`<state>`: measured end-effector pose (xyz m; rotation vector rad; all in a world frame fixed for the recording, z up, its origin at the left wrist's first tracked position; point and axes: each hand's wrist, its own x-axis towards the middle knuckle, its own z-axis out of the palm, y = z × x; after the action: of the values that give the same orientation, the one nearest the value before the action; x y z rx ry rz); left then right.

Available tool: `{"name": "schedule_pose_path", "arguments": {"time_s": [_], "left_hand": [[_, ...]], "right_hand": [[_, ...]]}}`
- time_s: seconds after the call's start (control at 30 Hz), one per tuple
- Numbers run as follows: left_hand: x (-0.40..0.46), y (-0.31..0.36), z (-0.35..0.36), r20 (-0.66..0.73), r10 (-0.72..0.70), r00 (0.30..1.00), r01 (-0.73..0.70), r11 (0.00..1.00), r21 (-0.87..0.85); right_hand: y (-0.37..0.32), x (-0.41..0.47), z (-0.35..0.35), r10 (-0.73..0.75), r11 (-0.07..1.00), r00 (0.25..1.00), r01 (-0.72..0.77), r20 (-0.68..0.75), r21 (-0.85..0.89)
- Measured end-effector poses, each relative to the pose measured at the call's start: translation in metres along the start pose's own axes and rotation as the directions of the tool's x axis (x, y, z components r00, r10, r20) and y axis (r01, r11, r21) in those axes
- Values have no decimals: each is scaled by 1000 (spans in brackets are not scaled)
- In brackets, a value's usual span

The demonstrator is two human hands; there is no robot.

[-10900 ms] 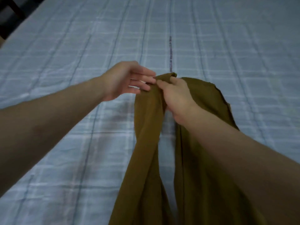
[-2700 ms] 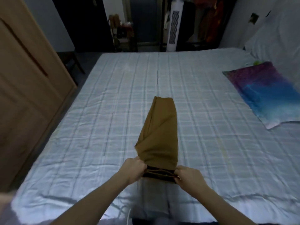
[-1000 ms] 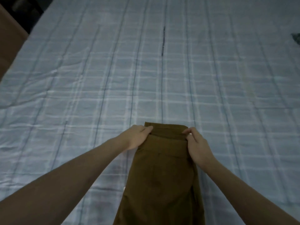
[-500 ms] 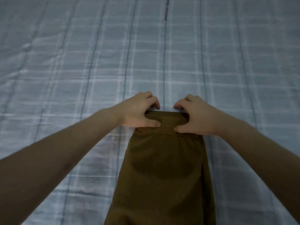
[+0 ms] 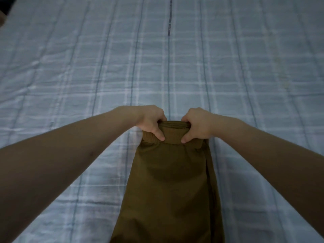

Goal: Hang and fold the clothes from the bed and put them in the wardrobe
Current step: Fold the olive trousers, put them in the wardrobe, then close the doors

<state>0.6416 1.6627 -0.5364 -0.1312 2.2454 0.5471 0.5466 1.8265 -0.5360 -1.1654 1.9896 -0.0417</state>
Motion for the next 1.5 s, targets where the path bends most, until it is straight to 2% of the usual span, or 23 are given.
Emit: {"name": "schedule_pose_path", "arguments": {"time_s": [0.1, 0.2, 0.37, 0.47, 0.57, 0.7, 0.77, 0.83, 0.9, 0.97, 1.1, 1.17, 1.27, 1.37, 1.4, 1.43, 1.47, 1.5], "left_hand": [[-25, 10, -4, -2, 47, 999, -47, 997, -65], [-61, 26, -17, -69, 99, 993, -104, 992, -66], [-146, 73, -78, -282, 141, 949, -105, 985, 140], [-208, 105, -123, -464, 174, 869, -32, 954, 298], [-262, 134, -156, -614, 236, 753, 80, 893, 442], [-307, 159, -159, -728, 303, 615, 261, 793, 550], [-315, 164, -139, -758, 324, 566, 296, 778, 553], [-314, 165, -103, -767, 307, 564, 296, 792, 534], [-304, 162, -50, -734, 274, 621, 260, 811, 523], [-290, 155, 15, -662, 251, 706, 183, 838, 514], [-264, 143, 149, -438, 153, 886, 9, 939, 345], [-256, 141, 209, -305, 142, 942, -64, 966, 252], [-255, 144, 279, -150, 166, 975, -150, 982, 111], [-254, 156, 318, 93, 192, 977, -199, 977, 70], [-252, 159, 326, 165, 215, 963, -223, 974, 32], [-251, 160, 329, 215, 229, 949, -232, 973, -12], [-250, 159, 329, 236, 235, 943, -229, 972, -53], [-249, 158, 326, 243, 235, 941, -220, 972, -86]], "right_hand": [[-2, -29, -12, -15, 991, 999, 10, 34, 135], [-12, -65, -32, -7, 987, 1000, 9, -13, 161], [-45, -142, -95, -2, 991, 953, 41, -304, 124], [-70, -200, -143, -30, 994, 867, 78, -497, 75], [-95, -249, -179, -105, 993, 737, 116, -667, -28], [-115, -286, -191, -219, 975, 547, 95, -808, -199], [-116, -295, -174, -249, 968, 483, 90, -839, -236], [-114, -300, -136, -280, 958, 455, 79, -845, -275], [-108, -299, -80, -305, 945, 449, 35, -840, -324], [-99, -296, -14, -319, 930, 492, -3, -810, -368], [-82, -290, 118, -332, 913, 737, 95, -588, -397], [-79, -295, 172, -336, 909, 822, 153, -461, -389], [-74, -313, 241, -311, 920, 873, 177, -375, -350], [-58, -328, 306, -249, 942, 914, 150, -321, -301], [-55, -329, 323, -127, 965, 975, 78, -185, -248], [-55, -327, 332, -35, 978, 998, 23, -55, -206], [-60, -329, 329, -18, 999, 1000, 18, -5, -39], [-71, -334, 314, -45, 994, 988, 30, 151, 102]]}}
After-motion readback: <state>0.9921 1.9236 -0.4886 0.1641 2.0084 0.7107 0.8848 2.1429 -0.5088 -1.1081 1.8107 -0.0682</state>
